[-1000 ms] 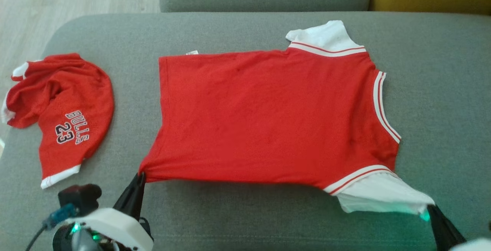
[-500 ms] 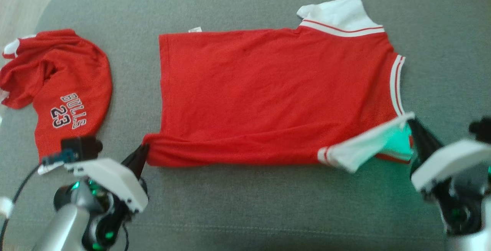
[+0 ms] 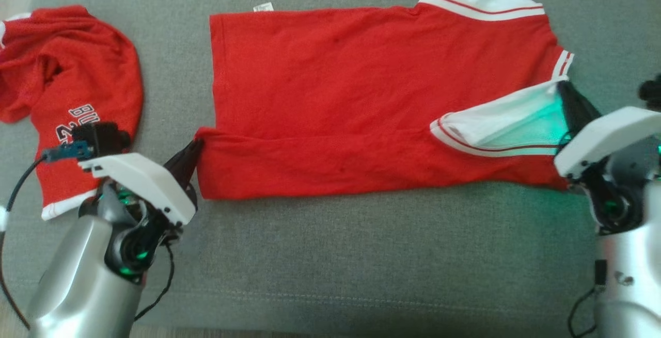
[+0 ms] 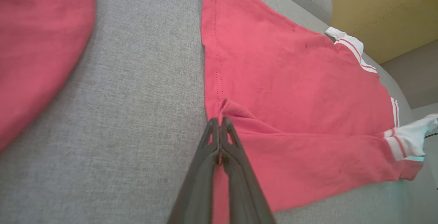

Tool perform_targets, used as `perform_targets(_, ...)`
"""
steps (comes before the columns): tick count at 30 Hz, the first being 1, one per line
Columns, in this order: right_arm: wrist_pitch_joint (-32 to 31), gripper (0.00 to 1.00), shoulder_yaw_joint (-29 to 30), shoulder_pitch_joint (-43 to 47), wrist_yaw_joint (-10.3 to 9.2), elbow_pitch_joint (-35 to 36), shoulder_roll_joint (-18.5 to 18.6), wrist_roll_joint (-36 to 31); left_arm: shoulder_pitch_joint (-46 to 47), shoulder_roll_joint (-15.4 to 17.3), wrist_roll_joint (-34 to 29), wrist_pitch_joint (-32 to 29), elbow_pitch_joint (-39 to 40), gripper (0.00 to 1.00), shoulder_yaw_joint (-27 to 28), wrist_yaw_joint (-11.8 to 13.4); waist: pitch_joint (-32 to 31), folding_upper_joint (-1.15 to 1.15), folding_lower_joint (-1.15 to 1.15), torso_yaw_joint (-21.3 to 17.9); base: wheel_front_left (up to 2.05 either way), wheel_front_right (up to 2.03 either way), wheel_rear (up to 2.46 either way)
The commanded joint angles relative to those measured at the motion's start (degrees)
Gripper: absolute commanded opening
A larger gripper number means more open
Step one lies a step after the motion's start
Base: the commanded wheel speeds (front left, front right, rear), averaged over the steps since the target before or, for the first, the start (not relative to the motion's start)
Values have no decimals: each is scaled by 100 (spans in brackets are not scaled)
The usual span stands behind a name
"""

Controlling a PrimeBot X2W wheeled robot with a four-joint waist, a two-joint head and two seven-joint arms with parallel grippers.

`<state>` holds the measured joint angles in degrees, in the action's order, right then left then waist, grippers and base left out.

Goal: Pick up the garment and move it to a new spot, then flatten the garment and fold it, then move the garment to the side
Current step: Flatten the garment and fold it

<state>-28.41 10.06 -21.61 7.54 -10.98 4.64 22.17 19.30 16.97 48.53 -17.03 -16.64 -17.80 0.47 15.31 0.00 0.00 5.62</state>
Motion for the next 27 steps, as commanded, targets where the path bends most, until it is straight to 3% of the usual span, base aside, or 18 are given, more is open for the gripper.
perform_targets(1, 126, 5, -231, -207, -5, 46, 57, -39, 308, 89, 1, 97, 23, 55, 211, -86, 80, 0, 0, 12, 0, 0, 0)
perform_targets(2, 202, 35, -274, -216, -5, -20, 50, -34, 330, 62, -8, 140, -46, 100, 191, -122, 91, 0, 0, 11, 0, 0, 0)
perform_targets(3, 283, 93, -314, -209, -5, -75, 45, -39, 344, 41, -30, 203, -109, 100, 173, -153, 101, 0, 0, 7, 0, 0, 0)
perform_targets(4, 365, 100, -357, -189, -5, -118, 38, -42, 341, 19, -57, 273, -164, 100, 153, -178, 105, 0, 0, 0, 0, 0, 0)
perform_targets(7, 556, 100, -453, -96, -5, -159, 25, -48, 311, -6, -168, 515, -233, 100, 130, -208, 93, 0, 0, -13, 0, 0, 0)
perform_targets(11, 1120, 100, -638, 262, -5, 18, -1, -183, 146, -33, -566, 1289, -233, 100, 128, -91, 24, 0, 0, -43, 0, 0, 0)
perform_targets(18, 2412, 100, -769, 1023, -5, 932, -50, -941, -368, -20, -1270, 2781, 218, 100, 276, 383, -241, 0, 0, -136, 0, 0, 0)
perform_targets(27, 2627, 100, -793, 1956, -5, 1876, -122, -1376, -1269, 131, -1954, 3158, 1146, 100, 316, 809, -604, 0, 0, -206, 0, 0, 0)
